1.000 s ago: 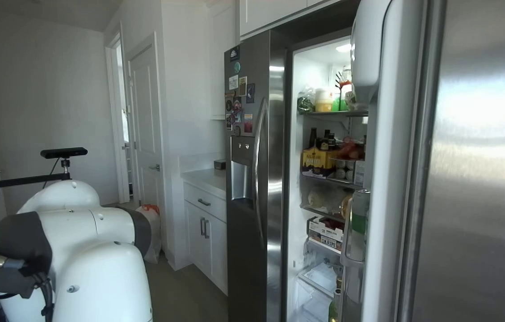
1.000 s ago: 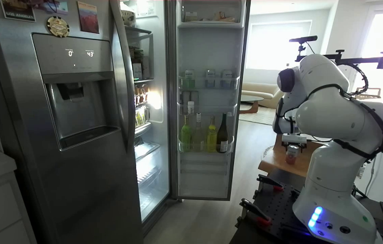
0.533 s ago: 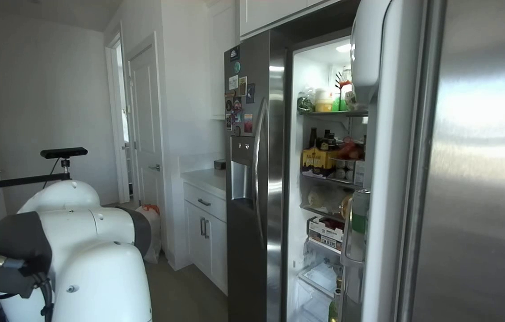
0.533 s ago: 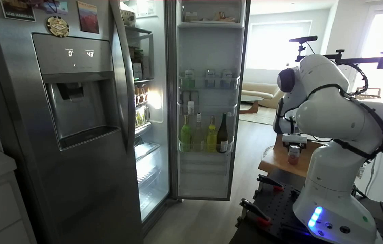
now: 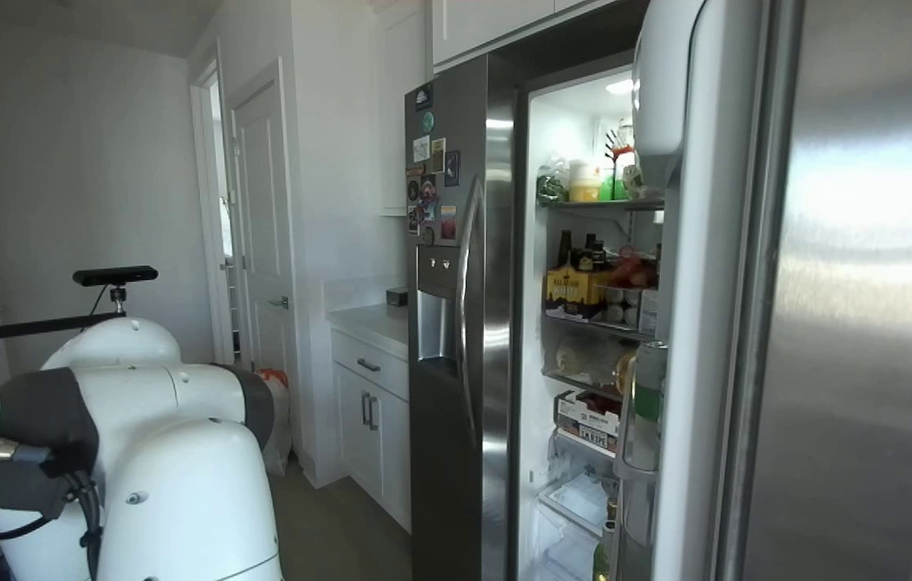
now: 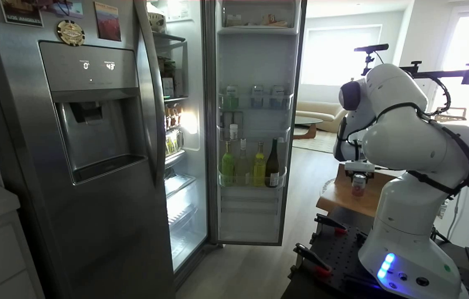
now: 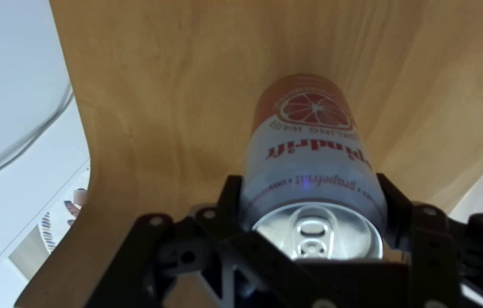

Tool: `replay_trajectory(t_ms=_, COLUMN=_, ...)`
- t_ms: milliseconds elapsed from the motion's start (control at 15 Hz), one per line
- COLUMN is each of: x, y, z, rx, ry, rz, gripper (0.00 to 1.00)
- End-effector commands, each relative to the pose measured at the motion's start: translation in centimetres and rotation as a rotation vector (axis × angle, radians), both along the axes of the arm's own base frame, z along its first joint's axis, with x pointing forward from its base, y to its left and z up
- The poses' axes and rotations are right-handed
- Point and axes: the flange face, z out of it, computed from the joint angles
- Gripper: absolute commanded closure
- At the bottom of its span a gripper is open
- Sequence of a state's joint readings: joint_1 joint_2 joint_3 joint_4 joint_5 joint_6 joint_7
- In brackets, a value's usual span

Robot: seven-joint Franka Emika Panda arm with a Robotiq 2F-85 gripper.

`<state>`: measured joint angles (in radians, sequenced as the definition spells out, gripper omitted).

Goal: Put the soda can in the compartment on the fridge door

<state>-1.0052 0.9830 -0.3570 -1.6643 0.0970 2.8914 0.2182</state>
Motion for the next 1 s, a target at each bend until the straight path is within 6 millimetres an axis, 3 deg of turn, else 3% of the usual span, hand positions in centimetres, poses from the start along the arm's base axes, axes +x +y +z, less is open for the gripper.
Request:
replay_trajectory(t_ms=0, x=0.5, y=2.2, z=4.9, rx=-0.044, ry=-0.046, rz=0.049, gripper=0.51)
replay_trajectory(t_ms=400, x=0.3, y=7.4, z=9.3, rx=-0.150, ry=-0.106, rz=0.151, gripper=0.51)
replay_trajectory(t_ms=933, x=-2.3, y=16.9, z=13.2, rx=-0.234, ry=-0.165, rz=0.255, gripper=0.51)
